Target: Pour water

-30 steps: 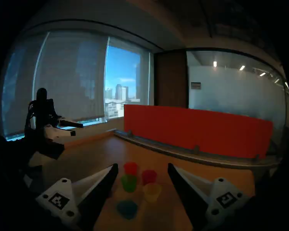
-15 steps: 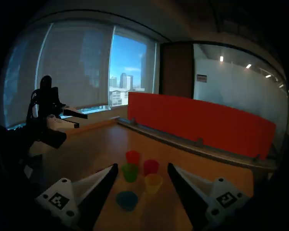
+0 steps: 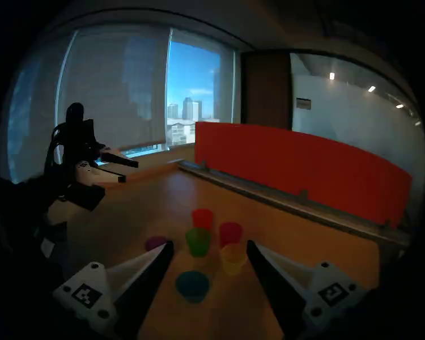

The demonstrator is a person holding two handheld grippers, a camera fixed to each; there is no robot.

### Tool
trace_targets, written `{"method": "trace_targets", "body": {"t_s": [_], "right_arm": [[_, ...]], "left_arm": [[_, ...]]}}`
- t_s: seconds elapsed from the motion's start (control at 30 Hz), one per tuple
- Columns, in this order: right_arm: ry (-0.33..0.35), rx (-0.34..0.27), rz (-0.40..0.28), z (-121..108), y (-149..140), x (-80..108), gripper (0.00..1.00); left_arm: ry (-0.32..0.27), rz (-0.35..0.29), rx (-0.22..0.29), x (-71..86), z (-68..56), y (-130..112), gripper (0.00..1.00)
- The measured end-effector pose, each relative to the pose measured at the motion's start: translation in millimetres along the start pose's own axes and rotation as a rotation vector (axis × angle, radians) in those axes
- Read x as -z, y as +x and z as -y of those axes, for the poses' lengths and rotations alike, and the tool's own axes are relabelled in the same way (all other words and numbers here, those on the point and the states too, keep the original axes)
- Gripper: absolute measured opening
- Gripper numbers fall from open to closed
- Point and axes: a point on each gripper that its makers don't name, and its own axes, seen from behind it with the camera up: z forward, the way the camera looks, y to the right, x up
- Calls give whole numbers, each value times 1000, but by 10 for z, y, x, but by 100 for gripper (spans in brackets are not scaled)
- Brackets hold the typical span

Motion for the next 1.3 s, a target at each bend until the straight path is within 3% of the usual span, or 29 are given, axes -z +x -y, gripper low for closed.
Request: {"method": "trace_targets", "body": {"t_s": [0.8, 1.3], "right_arm": [[48, 6, 72, 71, -445, -320, 100], [66, 18, 133, 151, -843, -540, 100]], "left_arm": [[-47, 63, 2, -390, 133, -385, 100], [-79, 103, -9, -702, 115, -580, 100]]}}
